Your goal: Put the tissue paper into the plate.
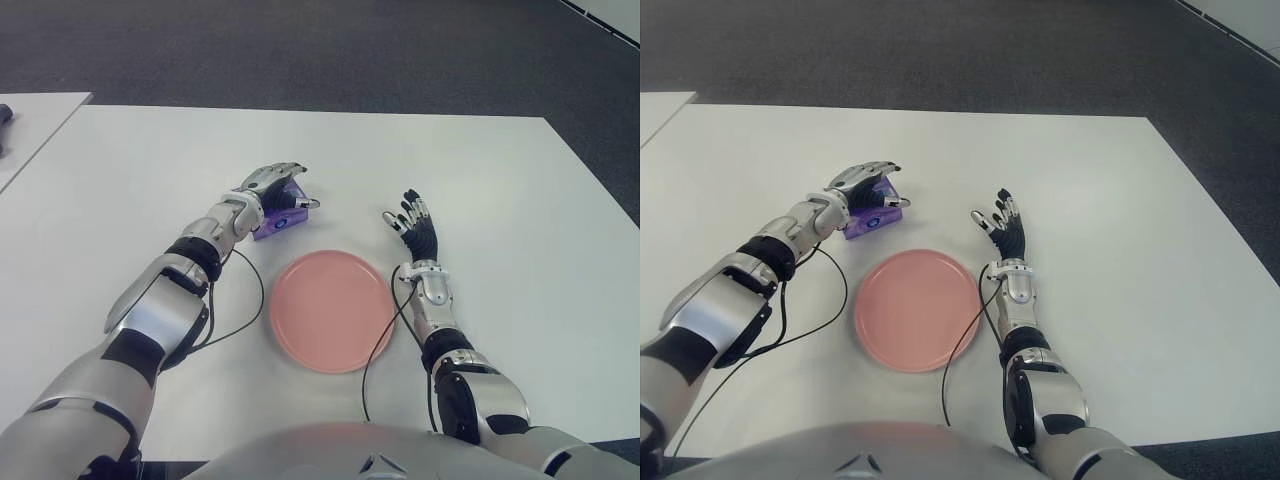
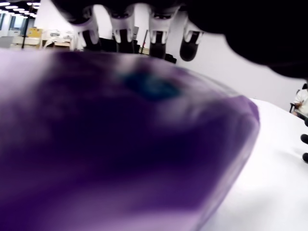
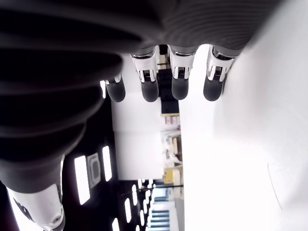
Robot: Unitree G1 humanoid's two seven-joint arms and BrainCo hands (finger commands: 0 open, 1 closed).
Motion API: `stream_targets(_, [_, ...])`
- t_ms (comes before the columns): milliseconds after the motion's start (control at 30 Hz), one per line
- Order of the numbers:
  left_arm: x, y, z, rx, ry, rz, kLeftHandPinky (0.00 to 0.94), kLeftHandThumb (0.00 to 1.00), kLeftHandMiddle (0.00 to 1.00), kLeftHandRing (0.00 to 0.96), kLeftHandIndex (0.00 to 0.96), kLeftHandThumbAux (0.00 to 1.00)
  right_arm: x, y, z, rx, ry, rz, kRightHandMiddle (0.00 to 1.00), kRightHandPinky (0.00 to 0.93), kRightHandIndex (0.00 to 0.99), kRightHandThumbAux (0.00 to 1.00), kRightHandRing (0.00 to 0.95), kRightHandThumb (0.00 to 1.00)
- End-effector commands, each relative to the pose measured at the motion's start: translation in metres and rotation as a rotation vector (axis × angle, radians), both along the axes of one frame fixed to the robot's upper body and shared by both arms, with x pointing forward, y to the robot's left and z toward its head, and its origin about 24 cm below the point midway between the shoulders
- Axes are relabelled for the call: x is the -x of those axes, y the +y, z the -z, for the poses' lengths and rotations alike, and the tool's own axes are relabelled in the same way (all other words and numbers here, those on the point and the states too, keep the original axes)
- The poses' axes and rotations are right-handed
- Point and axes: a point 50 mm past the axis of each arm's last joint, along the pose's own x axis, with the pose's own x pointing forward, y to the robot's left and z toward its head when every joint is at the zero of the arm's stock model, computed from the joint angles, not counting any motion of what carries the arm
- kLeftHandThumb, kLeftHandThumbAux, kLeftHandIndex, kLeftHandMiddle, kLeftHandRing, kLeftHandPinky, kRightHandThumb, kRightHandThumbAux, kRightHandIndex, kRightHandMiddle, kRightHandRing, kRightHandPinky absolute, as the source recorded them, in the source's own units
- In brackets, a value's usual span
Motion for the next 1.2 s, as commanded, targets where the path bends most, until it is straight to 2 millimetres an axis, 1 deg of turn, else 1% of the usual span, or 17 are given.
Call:
stream_targets(33, [0.001, -0.001, 0.002, -0.048, 0.029, 0.040, 0.000, 0.119, 0.000, 0.000, 0.000, 0.199, 0.022, 0.001, 0.031, -0.027, 0.152, 0.019, 0.000, 0.006, 0.000, 0.703, 0.000, 0.071])
stream_targets(300, [0.004, 0.001, 0.006, -0.096, 0.040, 0.072, 0.000, 0.087, 0.000, 0.000, 0.000, 0.222, 0.022, 0.001, 0.032, -0.025, 0.155, 0.019, 0.000, 0.001, 0.000, 0.709, 0.000, 0.057])
stream_targets(600, [0.006, 0.006, 0.010, -0.236, 0.051, 0.099, 0.000, 0.063, 0.000, 0.000, 0.000, 0.223, 0.023, 0.001, 0.033, -0.021, 0.166, 0.007, 0.000, 0.000, 0.000, 0.700, 0.000, 0.059])
stream_targets(767, [0.008, 0.008, 0.013, -0.282, 0.048, 0.098, 0.000, 0.056, 0.000, 0.000, 0.000, 0.220, 0.023, 0.001, 0.033, -0.017, 0.165, 0.001, 0.000, 0.000, 0.000, 0.692, 0.000, 0.058])
stream_targets(933, [0.007, 0.010, 0.015, -0.365, 0.010, 0.096, 0.000, 0.051, 0.000, 0.000, 0.000, 0.211, 0.024, 0.000, 0.033, -0.019, 0.159, -0.006, 0.000, 0.005, 0.000, 0.691, 0.000, 0.056])
stream_targets(1067, [0.005, 0.017, 0.006, -0.400, -0.047, 0.102, 0.000, 0.042, 0.000, 0.000, 0.000, 0.199, 0.024, -0.001, 0.034, -0.018, 0.164, -0.010, 0.000, 0.001, 0.000, 0.687, 0.000, 0.057])
stream_targets(1200, [0.003, 0.019, -0.002, -0.413, -0.104, 0.105, 0.000, 0.035, 0.000, 0.000, 0.000, 0.190, 0.024, -0.001, 0.034, -0.015, 0.168, -0.013, 0.000, 0.000, 0.000, 0.683, 0.000, 0.057])
